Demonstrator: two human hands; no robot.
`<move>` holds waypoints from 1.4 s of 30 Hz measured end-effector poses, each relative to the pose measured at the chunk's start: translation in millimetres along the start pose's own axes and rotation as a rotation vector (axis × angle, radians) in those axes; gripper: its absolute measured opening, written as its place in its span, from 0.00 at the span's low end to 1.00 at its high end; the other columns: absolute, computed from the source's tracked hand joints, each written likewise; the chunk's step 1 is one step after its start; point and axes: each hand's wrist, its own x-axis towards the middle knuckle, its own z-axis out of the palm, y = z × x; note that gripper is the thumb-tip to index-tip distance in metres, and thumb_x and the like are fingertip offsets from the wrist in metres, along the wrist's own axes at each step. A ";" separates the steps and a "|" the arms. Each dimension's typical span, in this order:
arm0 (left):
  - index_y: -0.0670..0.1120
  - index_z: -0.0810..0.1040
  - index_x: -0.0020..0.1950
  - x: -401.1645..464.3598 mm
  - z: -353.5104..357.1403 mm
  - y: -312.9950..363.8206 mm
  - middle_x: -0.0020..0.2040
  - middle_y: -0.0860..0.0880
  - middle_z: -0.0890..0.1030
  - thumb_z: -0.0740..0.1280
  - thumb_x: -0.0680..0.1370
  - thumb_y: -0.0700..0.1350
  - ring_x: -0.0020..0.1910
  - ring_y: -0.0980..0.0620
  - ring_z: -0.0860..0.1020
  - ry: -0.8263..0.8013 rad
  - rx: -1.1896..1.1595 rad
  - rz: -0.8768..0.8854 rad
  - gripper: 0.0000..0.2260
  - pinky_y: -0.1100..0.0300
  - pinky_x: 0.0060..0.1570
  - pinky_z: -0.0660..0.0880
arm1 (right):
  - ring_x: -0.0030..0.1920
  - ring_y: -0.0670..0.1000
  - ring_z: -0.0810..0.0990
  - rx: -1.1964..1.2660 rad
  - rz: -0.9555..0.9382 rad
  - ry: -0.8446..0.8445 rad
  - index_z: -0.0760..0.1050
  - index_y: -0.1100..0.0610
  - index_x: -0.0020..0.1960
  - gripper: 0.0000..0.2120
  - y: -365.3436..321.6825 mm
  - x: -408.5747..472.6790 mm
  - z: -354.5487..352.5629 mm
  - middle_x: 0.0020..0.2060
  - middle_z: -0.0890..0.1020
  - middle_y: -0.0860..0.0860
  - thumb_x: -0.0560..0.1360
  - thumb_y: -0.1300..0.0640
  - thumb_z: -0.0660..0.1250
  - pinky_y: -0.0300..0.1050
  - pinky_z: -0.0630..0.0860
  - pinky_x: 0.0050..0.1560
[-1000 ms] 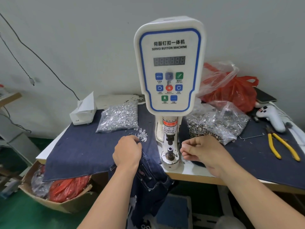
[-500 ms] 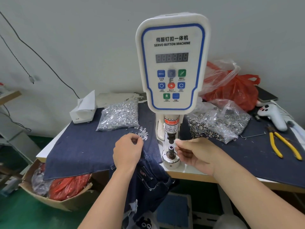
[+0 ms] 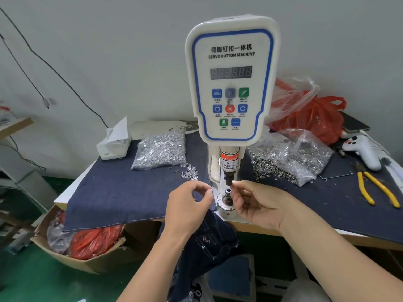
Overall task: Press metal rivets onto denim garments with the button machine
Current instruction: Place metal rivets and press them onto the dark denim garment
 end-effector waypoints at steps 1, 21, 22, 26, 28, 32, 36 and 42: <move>0.59 0.83 0.43 -0.5 2.0 2.2 0.42 0.63 0.84 0.73 0.78 0.45 0.47 0.67 0.79 -0.009 0.001 0.015 0.09 0.76 0.43 0.70 | 0.25 0.48 0.79 0.006 -0.001 -0.001 0.78 0.65 0.45 0.05 0.2 -0.9 0.3 0.32 0.81 0.56 0.76 0.64 0.72 0.38 0.77 0.23; 0.60 0.87 0.49 -13.5 11.0 15.6 0.37 0.68 0.82 0.76 0.79 0.47 0.30 0.60 0.72 -0.070 -0.149 0.100 0.06 0.70 0.34 0.68 | 0.29 0.45 0.77 -0.458 -0.438 0.049 0.86 0.63 0.46 0.08 29.2 -9.6 -17.4 0.33 0.82 0.53 0.78 0.58 0.73 0.35 0.76 0.31; 0.59 0.87 0.50 -14.1 12.1 16.3 0.39 0.67 0.83 0.76 0.79 0.47 0.30 0.60 0.72 -0.073 -0.156 0.100 0.06 0.69 0.34 0.69 | 0.30 0.45 0.77 -0.459 -0.445 0.034 0.85 0.64 0.47 0.08 29.3 -10.2 -16.5 0.33 0.82 0.53 0.78 0.59 0.72 0.36 0.77 0.32; 0.60 0.86 0.49 -15.0 13.8 20.0 0.37 0.67 0.82 0.76 0.79 0.46 0.30 0.60 0.73 -0.075 -0.169 0.107 0.07 0.69 0.34 0.68 | 0.31 0.46 0.77 -0.413 -0.452 0.019 0.85 0.64 0.47 0.07 27.3 -10.3 -13.3 0.33 0.82 0.53 0.79 0.61 0.71 0.37 0.77 0.33; 0.62 0.85 0.48 -15.2 13.2 20.9 0.37 0.67 0.81 0.76 0.79 0.45 0.30 0.61 0.72 -0.075 -0.172 0.106 0.09 0.69 0.33 0.68 | 0.31 0.46 0.78 -0.411 -0.455 0.019 0.84 0.63 0.46 0.06 25.8 -10.1 -11.8 0.33 0.82 0.54 0.79 0.62 0.71 0.37 0.77 0.32; 0.65 0.84 0.48 -16.3 12.4 19.5 0.40 0.66 0.83 0.76 0.79 0.45 0.31 0.61 0.73 -0.072 -0.163 0.102 0.12 0.69 0.34 0.69 | 0.31 0.45 0.79 -0.487 -0.505 0.073 0.85 0.61 0.43 0.06 27.6 -7.2 -9.6 0.33 0.84 0.54 0.78 0.63 0.71 0.37 0.77 0.32; 0.60 0.87 0.52 -18.0 9.6 15.2 0.43 0.66 0.85 0.75 0.80 0.46 0.34 0.64 0.76 -0.067 -0.136 0.102 0.08 0.71 0.36 0.69 | 0.34 0.45 0.82 -0.803 -0.711 0.213 0.85 0.55 0.43 0.04 22.2 -3.9 -12.3 0.34 0.86 0.49 0.76 0.59 0.72 0.37 0.79 0.37; 0.58 0.84 0.50 -16.1 3.8 6.8 0.43 0.63 0.85 0.70 0.83 0.49 0.44 0.59 0.81 -0.021 -0.121 0.005 0.05 0.70 0.40 0.72 | 0.40 0.35 0.80 -1.479 -1.007 0.269 0.83 0.49 0.44 0.04 0.4 1.0 -13.7 0.34 0.83 0.38 0.78 0.53 0.73 0.26 0.71 0.42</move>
